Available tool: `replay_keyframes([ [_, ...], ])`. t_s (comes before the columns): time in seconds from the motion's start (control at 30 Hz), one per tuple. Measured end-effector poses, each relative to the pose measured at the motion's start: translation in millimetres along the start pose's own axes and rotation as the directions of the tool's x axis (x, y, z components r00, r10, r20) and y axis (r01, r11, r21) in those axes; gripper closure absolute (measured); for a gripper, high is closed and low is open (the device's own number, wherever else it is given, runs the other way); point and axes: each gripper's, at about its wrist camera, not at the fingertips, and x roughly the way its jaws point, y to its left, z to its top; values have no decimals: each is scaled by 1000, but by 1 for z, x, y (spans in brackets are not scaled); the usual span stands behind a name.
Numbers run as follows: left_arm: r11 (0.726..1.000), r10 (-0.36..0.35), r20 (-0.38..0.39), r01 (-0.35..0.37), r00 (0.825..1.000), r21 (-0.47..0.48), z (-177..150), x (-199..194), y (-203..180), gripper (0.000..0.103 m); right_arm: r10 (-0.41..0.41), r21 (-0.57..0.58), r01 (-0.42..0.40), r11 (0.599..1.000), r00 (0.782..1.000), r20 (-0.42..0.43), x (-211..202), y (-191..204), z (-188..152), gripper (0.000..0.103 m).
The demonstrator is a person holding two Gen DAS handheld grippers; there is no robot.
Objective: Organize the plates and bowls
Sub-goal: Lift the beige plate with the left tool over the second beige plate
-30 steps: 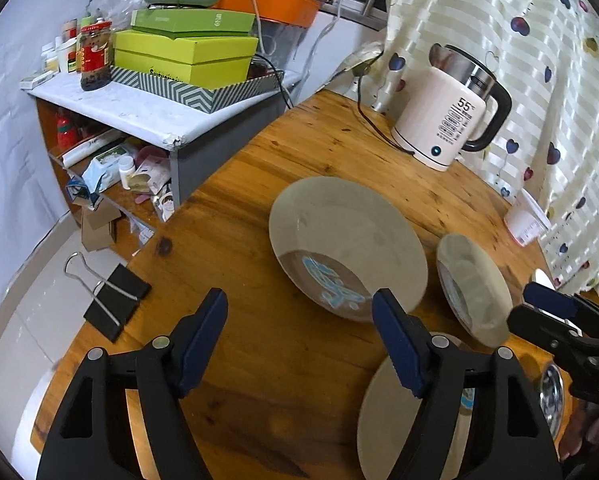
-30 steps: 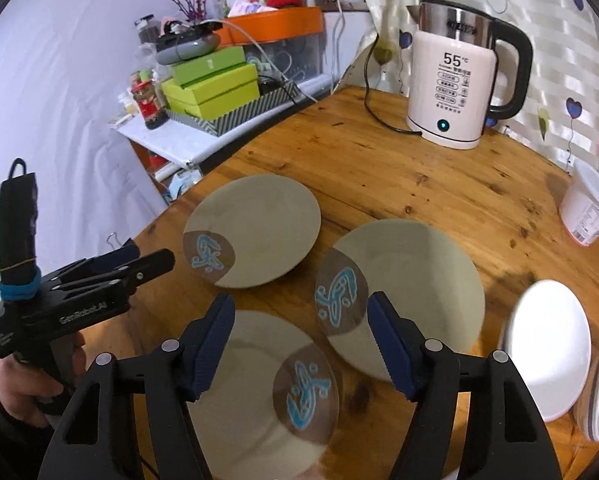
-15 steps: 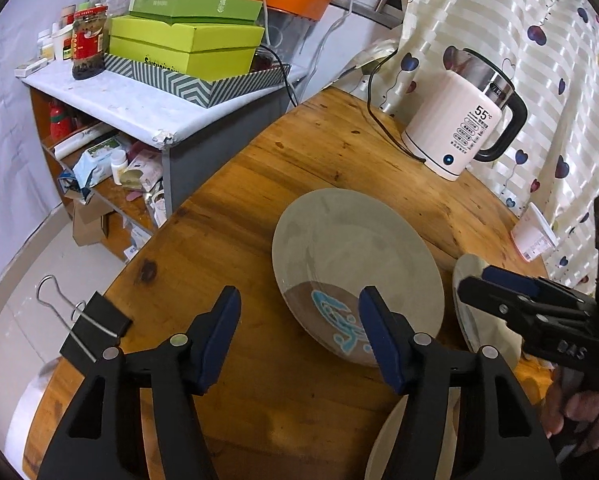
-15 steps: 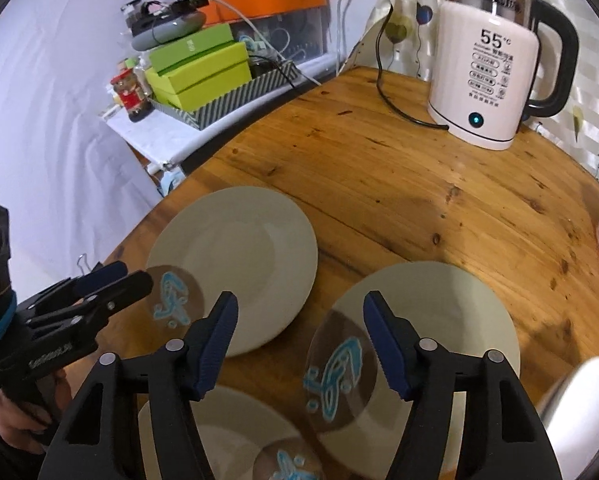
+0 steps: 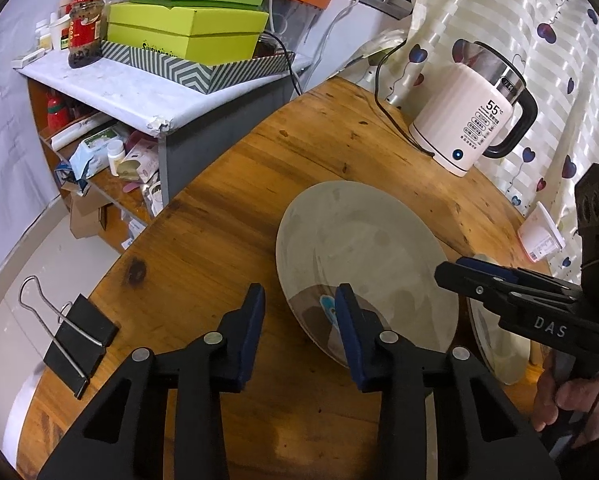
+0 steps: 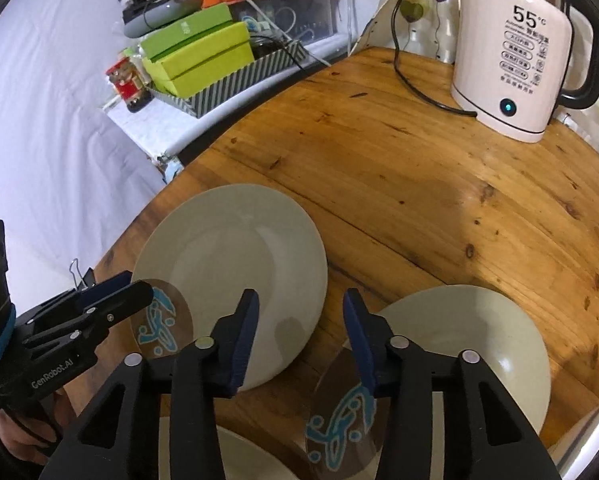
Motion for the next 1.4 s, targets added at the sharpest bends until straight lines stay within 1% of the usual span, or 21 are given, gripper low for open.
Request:
replay_keyframes([
  [0.03,1000,0,0,0,1000,0,0,0,0,65,2,-1,-2,1000,1000,-4,2,0,1,64],
  [0.1,1000,-2,-2,2,1000,0,0,1,0,67,8,-1,-8,1000,1000,-13,6,0,2,71],
  [0.17,1000,-5,-5,5,1000,2,0,2,-1,72,8,2,-8,1000,1000,-18,8,0,1,74],
  [0.3,1000,-8,-4,8,1000,10,-1,2,-4,75,9,14,-8,1000,1000,-21,8,-3,1,79],
  [0.53,1000,-4,4,4,1000,8,-1,0,-5,75,14,26,-13,1000,1000,-16,7,-3,0,80],
  [0.93,1000,4,29,-5,1000,25,1,-21,-10,75,21,28,-21,999,1000,10,-11,2,-1,80],
  [1.13,999,0,35,-2,999,39,-6,-36,-18,75,19,38,-19,999,1000,20,-27,6,-11,80],
  [1.4,997,-16,33,14,999,75,-23,-56,-31,75,2,61,-4,998,999,32,-53,8,-35,80],
])
